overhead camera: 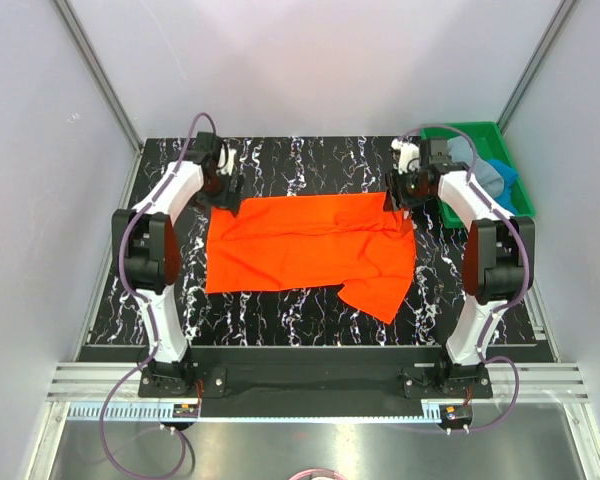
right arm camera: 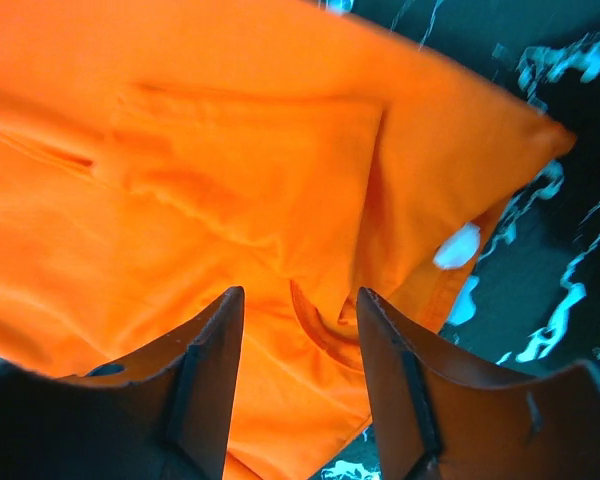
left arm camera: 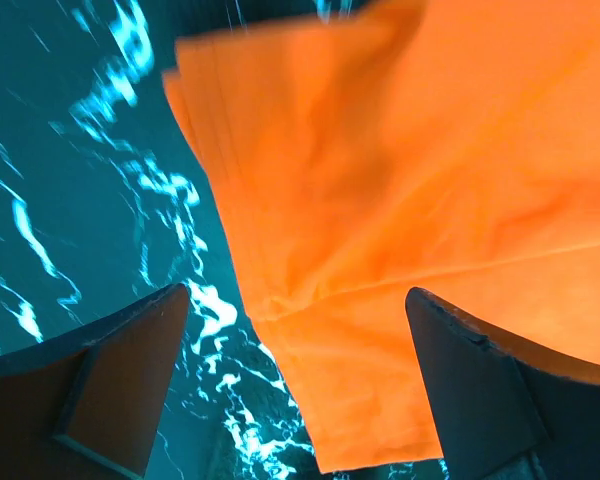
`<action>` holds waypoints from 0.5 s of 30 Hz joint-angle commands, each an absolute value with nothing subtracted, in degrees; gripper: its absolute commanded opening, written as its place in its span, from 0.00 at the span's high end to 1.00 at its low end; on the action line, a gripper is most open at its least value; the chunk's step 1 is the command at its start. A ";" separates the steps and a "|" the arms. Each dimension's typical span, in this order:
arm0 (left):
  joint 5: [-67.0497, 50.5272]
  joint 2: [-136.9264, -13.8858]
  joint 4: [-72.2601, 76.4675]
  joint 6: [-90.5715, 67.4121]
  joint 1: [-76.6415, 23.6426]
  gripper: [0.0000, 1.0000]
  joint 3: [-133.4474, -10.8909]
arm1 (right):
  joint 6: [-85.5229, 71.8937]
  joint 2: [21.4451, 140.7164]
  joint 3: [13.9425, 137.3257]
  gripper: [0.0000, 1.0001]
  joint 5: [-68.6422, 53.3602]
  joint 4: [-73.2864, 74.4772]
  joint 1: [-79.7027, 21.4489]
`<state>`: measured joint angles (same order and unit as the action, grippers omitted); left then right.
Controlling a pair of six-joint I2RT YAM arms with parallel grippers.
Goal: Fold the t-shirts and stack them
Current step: Fold the tshirt
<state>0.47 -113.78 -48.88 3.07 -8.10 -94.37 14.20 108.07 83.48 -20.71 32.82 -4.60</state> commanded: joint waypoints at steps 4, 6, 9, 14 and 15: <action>-4.92 -117.75 -47.37 2.99 -8.79 0.04 -106.86 | 12.39 109.77 91.84 0.44 -23.03 32.61 -4.31; -5.53 -120.22 -47.37 3.69 -9.58 0.06 -109.94 | 12.65 112.93 94.03 0.44 -22.85 32.34 -4.31; -6.76 -123.48 -47.20 3.61 -10.63 0.07 -111.71 | 13.62 116.88 97.20 0.44 -22.33 32.34 -4.48; -8.00 -125.15 -46.85 2.99 -12.74 0.08 -110.31 | 14.06 121.20 101.07 0.44 -22.24 33.13 -4.57; -8.00 -125.24 -46.76 2.90 -12.83 0.08 -109.95 | 13.89 121.72 101.34 0.44 -22.24 33.22 -4.57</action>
